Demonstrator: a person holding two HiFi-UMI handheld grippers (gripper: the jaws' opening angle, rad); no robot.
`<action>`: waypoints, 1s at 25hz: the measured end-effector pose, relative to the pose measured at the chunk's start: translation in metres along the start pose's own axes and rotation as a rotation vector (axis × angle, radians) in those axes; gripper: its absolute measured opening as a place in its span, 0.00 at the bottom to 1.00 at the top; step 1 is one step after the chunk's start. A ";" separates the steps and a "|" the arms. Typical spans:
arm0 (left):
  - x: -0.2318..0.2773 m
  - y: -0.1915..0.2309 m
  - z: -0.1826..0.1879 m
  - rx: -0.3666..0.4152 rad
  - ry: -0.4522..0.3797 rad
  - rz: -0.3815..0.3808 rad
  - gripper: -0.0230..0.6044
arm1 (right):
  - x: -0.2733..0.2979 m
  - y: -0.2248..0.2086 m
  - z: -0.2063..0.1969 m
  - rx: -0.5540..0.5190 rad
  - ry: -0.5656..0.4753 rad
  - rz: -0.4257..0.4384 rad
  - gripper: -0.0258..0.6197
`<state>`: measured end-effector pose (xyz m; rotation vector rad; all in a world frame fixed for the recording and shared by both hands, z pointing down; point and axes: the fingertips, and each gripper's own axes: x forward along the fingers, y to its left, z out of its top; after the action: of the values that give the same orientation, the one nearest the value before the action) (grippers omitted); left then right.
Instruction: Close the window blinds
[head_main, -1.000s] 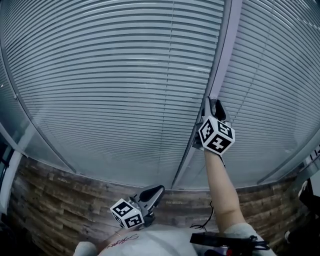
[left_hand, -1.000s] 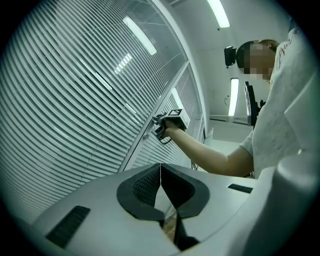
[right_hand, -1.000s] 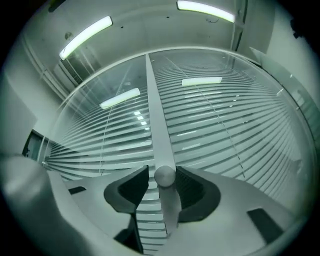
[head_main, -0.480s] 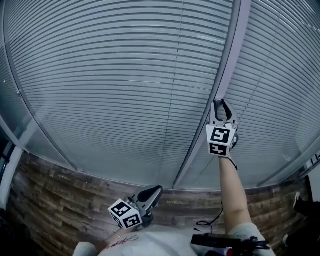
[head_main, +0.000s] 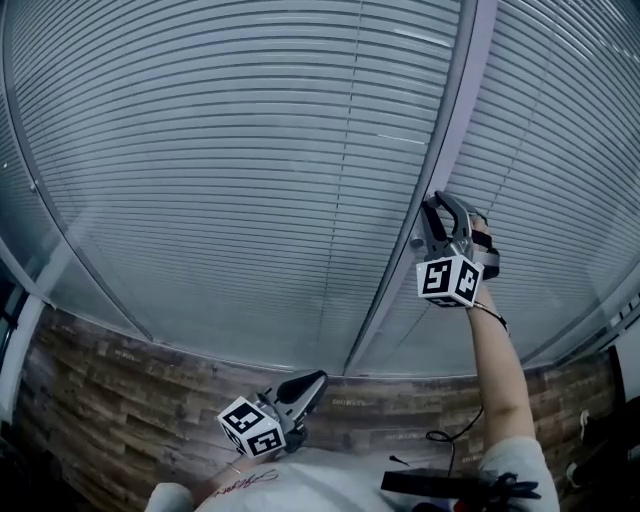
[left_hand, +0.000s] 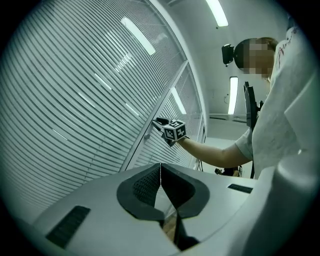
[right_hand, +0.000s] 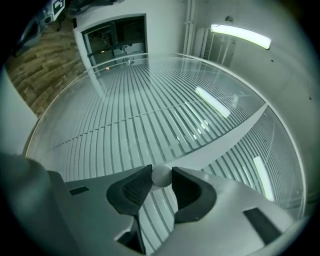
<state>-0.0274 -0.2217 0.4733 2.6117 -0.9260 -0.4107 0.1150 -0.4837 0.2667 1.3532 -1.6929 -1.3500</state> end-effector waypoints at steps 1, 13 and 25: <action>0.000 -0.001 0.000 0.000 0.004 0.000 0.07 | 0.000 0.001 0.000 -0.014 0.003 0.002 0.24; 0.002 -0.003 0.003 0.024 0.020 -0.052 0.07 | -0.028 0.001 -0.003 0.214 0.047 -0.107 0.24; -0.010 0.022 0.014 0.081 0.032 -0.041 0.07 | -0.175 0.147 0.076 0.860 -0.217 0.088 0.08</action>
<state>-0.0523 -0.2341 0.4709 2.7063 -0.8978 -0.3469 0.0525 -0.2971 0.4055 1.5592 -2.6137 -0.7312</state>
